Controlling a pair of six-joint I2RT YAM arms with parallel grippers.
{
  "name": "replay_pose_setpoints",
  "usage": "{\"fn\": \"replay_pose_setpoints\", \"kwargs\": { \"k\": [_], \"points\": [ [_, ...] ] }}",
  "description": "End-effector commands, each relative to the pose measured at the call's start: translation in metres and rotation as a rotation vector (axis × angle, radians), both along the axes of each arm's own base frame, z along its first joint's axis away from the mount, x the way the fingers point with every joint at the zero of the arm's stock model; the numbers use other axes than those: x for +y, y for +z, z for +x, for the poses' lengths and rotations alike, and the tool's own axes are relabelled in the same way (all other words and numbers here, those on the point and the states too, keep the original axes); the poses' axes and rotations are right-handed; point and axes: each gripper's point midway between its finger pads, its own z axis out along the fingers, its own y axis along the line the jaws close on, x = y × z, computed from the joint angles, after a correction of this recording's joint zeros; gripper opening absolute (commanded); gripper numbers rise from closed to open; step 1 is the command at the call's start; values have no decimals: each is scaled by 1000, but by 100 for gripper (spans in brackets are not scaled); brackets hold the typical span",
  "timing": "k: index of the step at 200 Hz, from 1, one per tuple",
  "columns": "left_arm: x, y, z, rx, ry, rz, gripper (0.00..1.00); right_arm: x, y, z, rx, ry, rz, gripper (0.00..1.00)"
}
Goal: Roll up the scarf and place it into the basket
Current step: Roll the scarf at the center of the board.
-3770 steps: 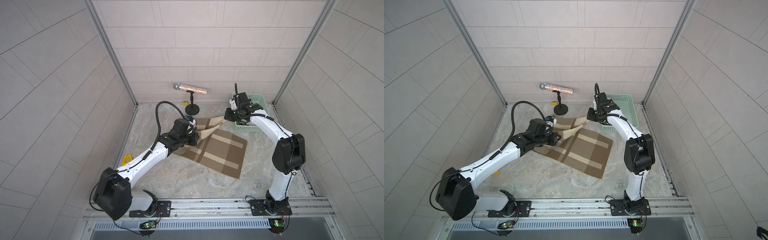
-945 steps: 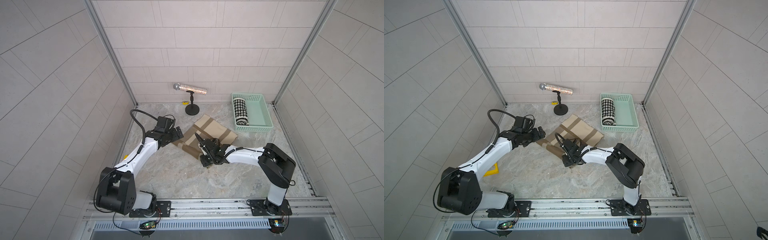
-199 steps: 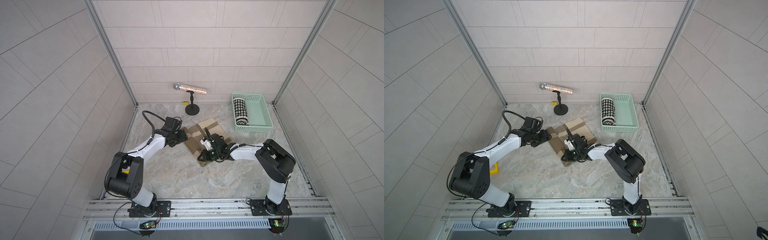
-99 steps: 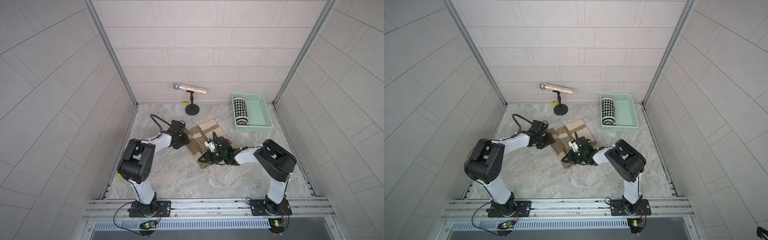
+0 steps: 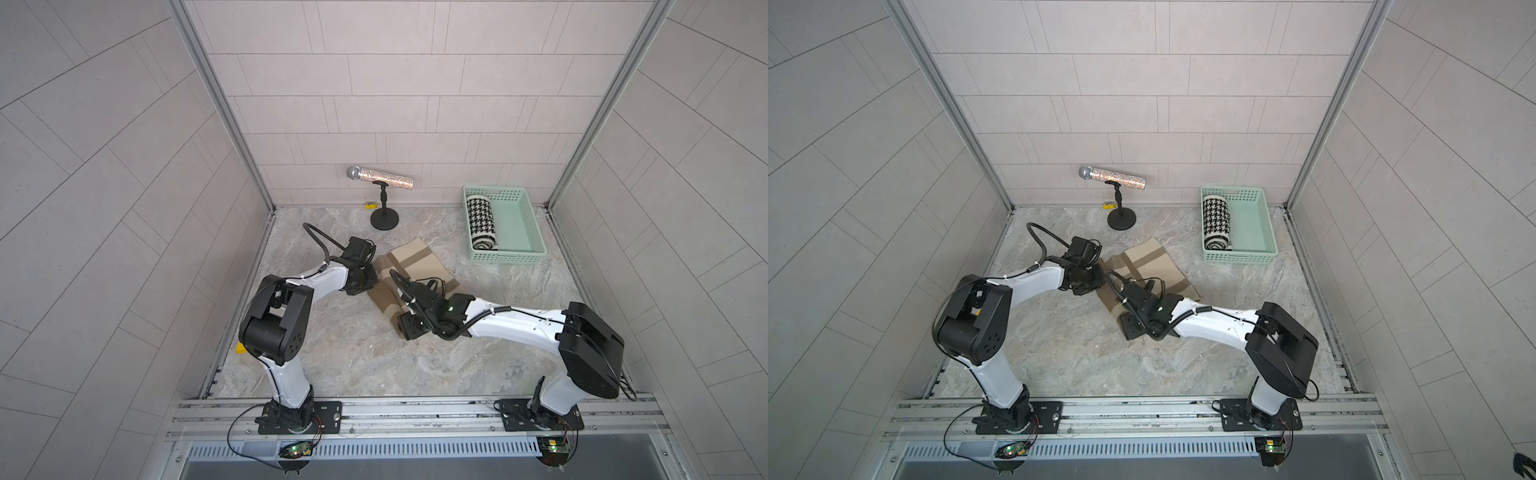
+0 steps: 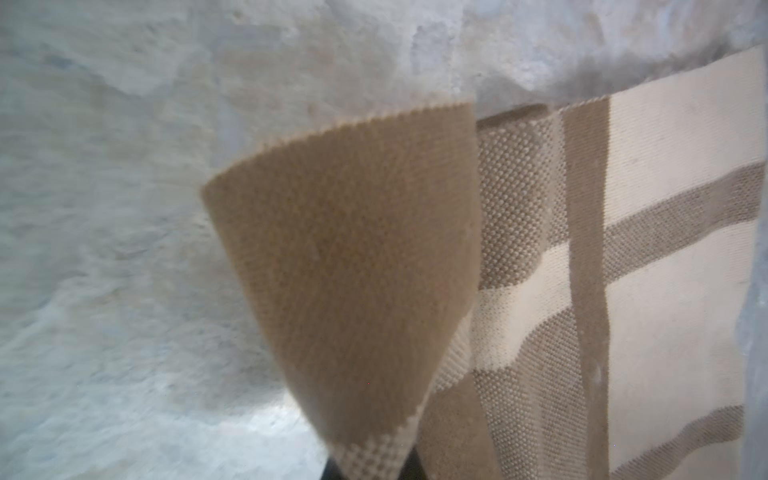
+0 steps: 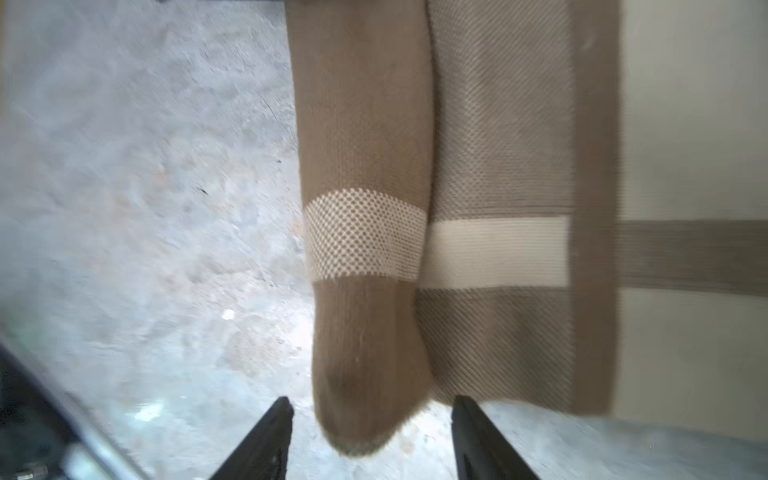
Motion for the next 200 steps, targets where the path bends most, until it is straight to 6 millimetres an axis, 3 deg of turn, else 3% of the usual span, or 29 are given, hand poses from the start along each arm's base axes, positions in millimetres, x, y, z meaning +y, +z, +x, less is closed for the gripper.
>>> {"fn": "replay_pose_setpoints", "kwargs": {
  "k": [1, 29, 62, 88, 118, 131, 144, 163, 171, 182, 200],
  "points": [
    [22, 16, -12, 20, 8, 119, 0, -37, 16, 3, -310, 55, -465, 69],
    [30, 22, -20, 35, 4, 157, 0, 5, 36, -11, -572, 156, -650, 76],
    [28, 26, -25, 39, -9, 150, 0, 46, 19, -24, -682, 293, -764, 75],
    [28, 30, -25, 38, -25, 152, 0, 51, -1, -14, -698, 321, -848, 72],
    [25, 31, -27, 44, -46, 147, 0, 41, -31, 3, -654, 322, -898, 69],
    [25, 31, -27, 47, -51, 147, 0, 36, -43, 9, -626, 322, -907, 64],
    [23, 29, -28, 55, -60, 139, 0, 33, -52, 11, -598, 328, -903, 54],
    [19, 31, -27, 53, -67, 119, 0, 36, -55, 8, -544, 345, -849, 26],
    [17, 34, -26, 45, -69, 104, 7, 38, -55, 3, -499, 347, -791, 15],
    [16, 42, -22, 22, -65, 91, 24, 38, -54, -2, -414, 332, -693, 1],
    [17, 64, -16, -39, -55, 81, 56, 32, -48, -7, -252, 264, -496, 0]
  ]
}}
